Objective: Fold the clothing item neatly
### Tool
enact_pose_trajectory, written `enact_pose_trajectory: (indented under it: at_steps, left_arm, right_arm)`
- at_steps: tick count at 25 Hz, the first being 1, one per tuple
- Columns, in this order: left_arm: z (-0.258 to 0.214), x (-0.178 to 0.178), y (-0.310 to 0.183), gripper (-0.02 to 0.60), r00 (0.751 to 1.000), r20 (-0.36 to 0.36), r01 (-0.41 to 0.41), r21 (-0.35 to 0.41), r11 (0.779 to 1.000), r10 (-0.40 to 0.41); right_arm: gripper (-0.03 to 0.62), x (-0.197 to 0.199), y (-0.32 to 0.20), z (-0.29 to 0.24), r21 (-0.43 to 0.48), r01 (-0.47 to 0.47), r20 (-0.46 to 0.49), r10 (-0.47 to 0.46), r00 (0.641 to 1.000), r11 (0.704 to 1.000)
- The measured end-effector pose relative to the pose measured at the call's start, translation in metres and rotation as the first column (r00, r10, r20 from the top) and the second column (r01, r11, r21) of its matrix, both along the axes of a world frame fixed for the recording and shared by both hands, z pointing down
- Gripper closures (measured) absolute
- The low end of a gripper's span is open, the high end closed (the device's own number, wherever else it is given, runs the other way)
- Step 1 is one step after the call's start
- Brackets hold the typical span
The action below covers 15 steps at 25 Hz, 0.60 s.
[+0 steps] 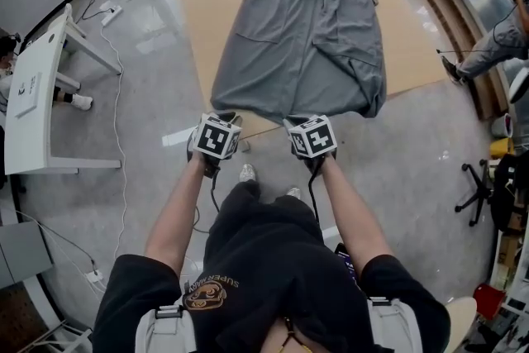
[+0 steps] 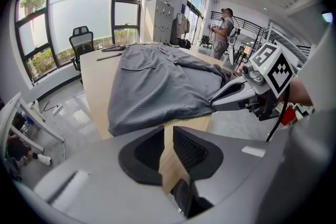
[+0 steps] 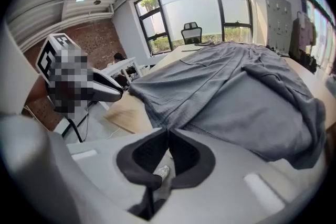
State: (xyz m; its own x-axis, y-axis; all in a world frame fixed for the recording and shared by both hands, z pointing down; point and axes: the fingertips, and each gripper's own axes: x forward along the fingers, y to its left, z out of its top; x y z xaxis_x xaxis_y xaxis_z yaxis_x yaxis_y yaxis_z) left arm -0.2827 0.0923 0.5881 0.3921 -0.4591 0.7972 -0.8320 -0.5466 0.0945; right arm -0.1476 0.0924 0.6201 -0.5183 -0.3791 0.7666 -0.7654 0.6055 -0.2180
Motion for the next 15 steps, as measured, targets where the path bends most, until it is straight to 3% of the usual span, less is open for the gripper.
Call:
enact_pose_trajectory:
  at_steps: [6,11,15]
  left_arm:
    - [-0.001,0.006,0.006,0.52,1.0,0.01,0.009,-0.001,1.0,-0.009]
    - [-0.012,0.032,0.008,0.52,1.0,0.017,-0.016,0.018,1.0,0.015]
    - [-0.018,0.064,0.007,0.52,0.999,0.014,-0.039,0.038,0.999,0.038]
  right_arm:
    - [0.574,0.007,0.014,0.0,-0.006,0.022,0.017,-0.022,1.0,1.0]
    - [0.562,0.015,0.02,-0.005,0.0,0.048,0.052,-0.048,0.997,0.999]
    - [0.562,0.047,0.026,-0.013,0.02,0.029,0.067,-0.03,0.997,0.999]
